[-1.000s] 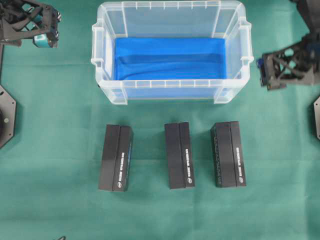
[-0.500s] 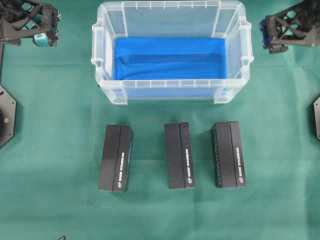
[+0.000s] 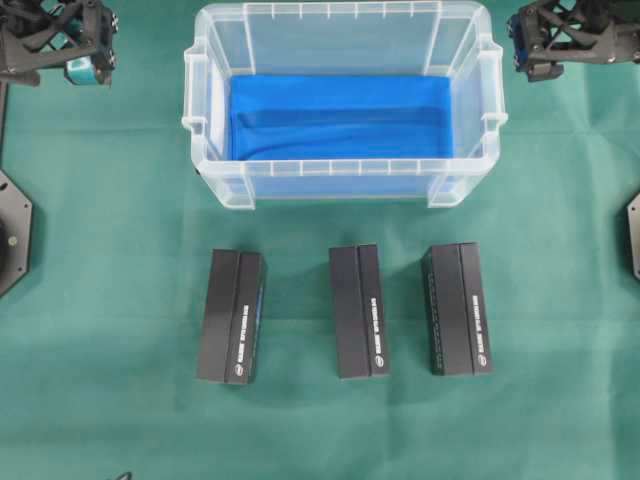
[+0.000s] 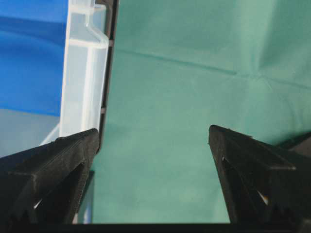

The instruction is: Take out the box from the case.

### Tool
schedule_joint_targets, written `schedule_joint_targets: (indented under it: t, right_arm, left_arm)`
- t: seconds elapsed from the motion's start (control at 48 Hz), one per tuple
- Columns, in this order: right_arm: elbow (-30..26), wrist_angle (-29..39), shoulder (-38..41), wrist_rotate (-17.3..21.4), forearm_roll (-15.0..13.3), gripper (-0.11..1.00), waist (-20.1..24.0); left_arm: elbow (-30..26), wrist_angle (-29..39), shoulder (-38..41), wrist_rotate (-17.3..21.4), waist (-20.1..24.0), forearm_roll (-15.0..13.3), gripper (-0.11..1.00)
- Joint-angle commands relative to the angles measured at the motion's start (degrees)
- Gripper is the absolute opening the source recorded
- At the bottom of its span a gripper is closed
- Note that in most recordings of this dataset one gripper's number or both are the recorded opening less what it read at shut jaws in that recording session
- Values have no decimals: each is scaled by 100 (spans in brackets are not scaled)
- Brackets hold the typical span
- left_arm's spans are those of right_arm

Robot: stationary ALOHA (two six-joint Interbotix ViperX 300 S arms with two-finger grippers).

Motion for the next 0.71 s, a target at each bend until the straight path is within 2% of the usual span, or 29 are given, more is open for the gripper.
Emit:
schedule_joint_targets:
  t: [0.0,0.688]
  right_arm:
    - [-53,-35,-26,-18,9,91,-44]
    - [-9,-70,-26,-53,0,91,-53]
  left_arm:
    - [-79,-18,-53,9,35,0,94]
    - [-70,-9,-53,9,26,0,94]
